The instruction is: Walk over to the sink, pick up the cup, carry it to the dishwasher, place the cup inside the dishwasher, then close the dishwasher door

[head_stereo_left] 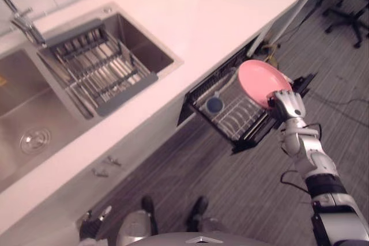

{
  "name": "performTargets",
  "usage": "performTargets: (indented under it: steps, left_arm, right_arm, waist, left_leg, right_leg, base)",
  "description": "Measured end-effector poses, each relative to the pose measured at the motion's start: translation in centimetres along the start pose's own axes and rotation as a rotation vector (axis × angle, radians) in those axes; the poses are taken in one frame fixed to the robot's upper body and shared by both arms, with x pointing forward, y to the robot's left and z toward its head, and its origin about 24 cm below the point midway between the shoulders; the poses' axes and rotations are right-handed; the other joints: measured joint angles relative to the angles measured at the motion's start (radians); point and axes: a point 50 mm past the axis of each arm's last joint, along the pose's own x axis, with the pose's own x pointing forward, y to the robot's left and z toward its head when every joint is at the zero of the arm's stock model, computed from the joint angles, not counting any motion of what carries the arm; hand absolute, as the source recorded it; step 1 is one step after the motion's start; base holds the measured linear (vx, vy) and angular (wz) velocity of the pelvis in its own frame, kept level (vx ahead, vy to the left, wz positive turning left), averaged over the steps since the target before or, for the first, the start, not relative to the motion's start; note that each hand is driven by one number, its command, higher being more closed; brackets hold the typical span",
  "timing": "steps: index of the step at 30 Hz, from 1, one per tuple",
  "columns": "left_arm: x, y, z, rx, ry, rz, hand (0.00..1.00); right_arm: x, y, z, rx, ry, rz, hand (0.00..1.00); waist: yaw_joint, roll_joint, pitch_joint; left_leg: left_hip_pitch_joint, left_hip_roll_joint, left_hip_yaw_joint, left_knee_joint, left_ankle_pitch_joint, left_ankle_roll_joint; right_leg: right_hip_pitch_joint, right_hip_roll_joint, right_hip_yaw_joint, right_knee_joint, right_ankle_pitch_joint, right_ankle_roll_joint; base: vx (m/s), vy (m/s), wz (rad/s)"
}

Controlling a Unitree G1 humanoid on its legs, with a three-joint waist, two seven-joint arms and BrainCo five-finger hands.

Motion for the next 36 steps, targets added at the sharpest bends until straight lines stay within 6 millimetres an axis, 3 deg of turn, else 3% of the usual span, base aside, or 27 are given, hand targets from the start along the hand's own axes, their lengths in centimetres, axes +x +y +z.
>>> performTargets:
  steps: [5,8,12,17,19,24,27,34,35,36]
  left_arm:
    - [0.6,-0.3,1.6,-0.057,-0.043,-0.018,0.00]
    - [0.9,-1.3,2.6,-0.078,-0.066,-0.057,0.00]
    - [1.2,-2.6,4.1,-0.109,-0.115,-0.100,0.00]
    - [1.4,-4.0,5.7,-0.130,-0.157,-0.160,0.00]
    - [1.4,-5.0,6.3,-0.126,-0.170,-0.206,0.00]
    - [1.1,-6.6,6.4,-0.126,-0.148,-0.272,0.00]
    - [0.9,-7.4,6.3,-0.121,-0.141,-0.309,0.00]
    - [0.5,-8.6,6.2,-0.143,-0.135,-0.372,0.00]
    - [0.5,-8.7,6.2,-0.146,-0.134,-0.373,0.00]
    - [0.5,-8.7,6.3,-0.164,-0.132,-0.376,0.00]
  right_arm:
    - [3.2,-2.2,0.3,0.049,0.052,-0.104,1.00]
    - [5.2,-4.2,0.0,0.026,0.060,-0.139,1.00]
    - [7.2,-7.2,-0.3,0.009,0.077,-0.203,1.00]
    - [9.4,-11.1,0.0,-0.023,0.061,-0.269,1.00]
    - [10.5,-13.3,0.1,-0.021,0.065,-0.298,1.00]
    - [11.7,-16.4,0.5,-0.039,0.067,-0.311,1.00]
    - [12.1,-17.7,0.5,-0.062,0.073,-0.308,1.00]
    - [12.4,-18.2,-0.1,-0.044,0.144,-0.254,1.00]
    - [12.5,-18.5,0.0,-0.036,0.148,-0.255,0.00]
    - [12.6,-18.9,0.0,-0.020,0.158,-0.264,0.00]
  waist:
    - [0.000,0.029,0.093]
    - [0.001,0.073,0.134]
    - [-0.006,0.114,0.197]
    - [-0.015,0.153,0.234]
    - [-0.011,0.180,0.249]
    - [0.004,0.233,0.274]
    - [0.023,0.237,0.272]
    - [0.053,0.238,0.271]
    - [0.054,0.238,0.271]
    - [0.060,0.239,0.271]
  left_leg:
    - [-0.108,0.002,-0.002,0.051,0.001,0.009]
    - [-0.158,0.000,-0.023,0.049,0.020,0.011]
    - [-0.194,-0.012,-0.024,0.049,0.046,0.017]
    - [-0.260,-0.021,-0.024,0.077,0.060,0.038]
    - [-0.291,-0.029,-0.024,0.089,0.056,0.039]
    - [-0.346,-0.040,-0.023,0.100,0.061,0.043]
    - [-0.371,-0.048,-0.024,0.095,0.077,0.055]
    - [-0.387,-0.085,-0.052,0.013,0.135,0.057]
    - [-0.387,-0.088,-0.052,-0.001,0.144,0.059]
    - [-0.386,-0.092,-0.052,-0.023,0.158,0.057]
  right_leg:
    - [-0.082,-0.002,0.057,-0.014,0.037,-0.003]
    - [-0.133,0.005,0.096,-0.016,0.075,0.001]
    - [-0.172,0.000,0.125,-0.019,0.077,-0.001]
    - [-0.233,-0.009,0.135,-0.019,0.090,-0.014]
    - [-0.259,-0.018,0.146,-0.019,0.092,-0.016]
    - [-0.311,-0.030,0.151,-0.018,0.103,-0.017]
    - [-0.342,-0.035,0.153,-0.016,0.106,-0.020]
    - [-0.407,-0.066,0.148,0.016,0.092,-0.021]
    - [-0.414,-0.069,0.146,0.020,0.087,-0.024]
    - [-0.428,-0.077,0.145,0.034,0.082,-0.023]
  base:
    - [-0.18,0.084,-0.01]
    - [-0.09,0.076,-0.06]
    - [-0.03,0.037,-0.05]
    - [-0.04,0.050,-0.02]
    - [-0.04,0.064,0.04]
    - [-0.04,0.057,0.02]
    - [-0.01,0.039,-0.01]
    - [0.01,0.039,0.07]
    - [0.01,0.044,0.11]
    - [0.01,0.044,0.09]
